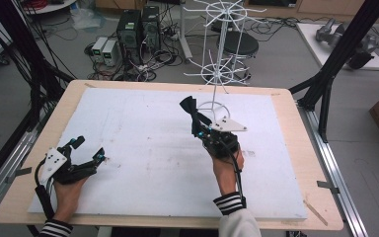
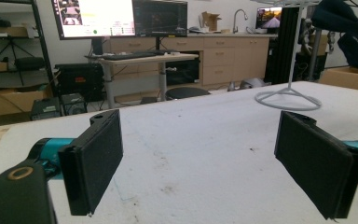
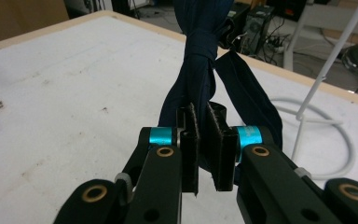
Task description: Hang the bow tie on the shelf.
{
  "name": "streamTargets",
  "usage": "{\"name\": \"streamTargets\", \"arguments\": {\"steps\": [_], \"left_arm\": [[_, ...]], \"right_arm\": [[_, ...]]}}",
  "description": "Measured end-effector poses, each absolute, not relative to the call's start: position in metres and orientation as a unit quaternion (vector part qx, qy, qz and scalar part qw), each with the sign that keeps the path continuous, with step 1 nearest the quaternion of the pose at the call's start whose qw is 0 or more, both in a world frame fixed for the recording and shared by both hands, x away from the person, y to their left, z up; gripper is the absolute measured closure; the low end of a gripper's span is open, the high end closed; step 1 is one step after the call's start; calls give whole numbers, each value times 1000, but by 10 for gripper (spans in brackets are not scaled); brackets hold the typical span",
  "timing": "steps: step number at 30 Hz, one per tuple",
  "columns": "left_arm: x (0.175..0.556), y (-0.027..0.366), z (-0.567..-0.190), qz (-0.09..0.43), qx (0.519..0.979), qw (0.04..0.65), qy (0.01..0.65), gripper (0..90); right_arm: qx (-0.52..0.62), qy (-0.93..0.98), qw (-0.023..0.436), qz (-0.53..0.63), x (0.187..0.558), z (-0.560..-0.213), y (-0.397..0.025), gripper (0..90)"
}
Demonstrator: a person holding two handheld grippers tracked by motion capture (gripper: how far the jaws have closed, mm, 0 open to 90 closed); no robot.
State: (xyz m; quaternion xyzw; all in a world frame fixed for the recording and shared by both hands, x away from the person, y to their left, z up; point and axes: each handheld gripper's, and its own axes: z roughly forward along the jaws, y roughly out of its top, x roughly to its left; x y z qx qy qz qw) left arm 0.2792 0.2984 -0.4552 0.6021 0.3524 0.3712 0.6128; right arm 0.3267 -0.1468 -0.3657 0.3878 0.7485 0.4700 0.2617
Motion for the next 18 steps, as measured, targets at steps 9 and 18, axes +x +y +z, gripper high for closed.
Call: {"name": "streamTargets", "arguments": {"steps": [9,18], "left_arm": [[279,298,-455,372,602,613,352,156],[279,298,-455,372,601,613,353,156]], "right_arm": [[385,738,274,482,318,-360,-152,841],[375,729,289,494,307,-350,-156,841]]}}
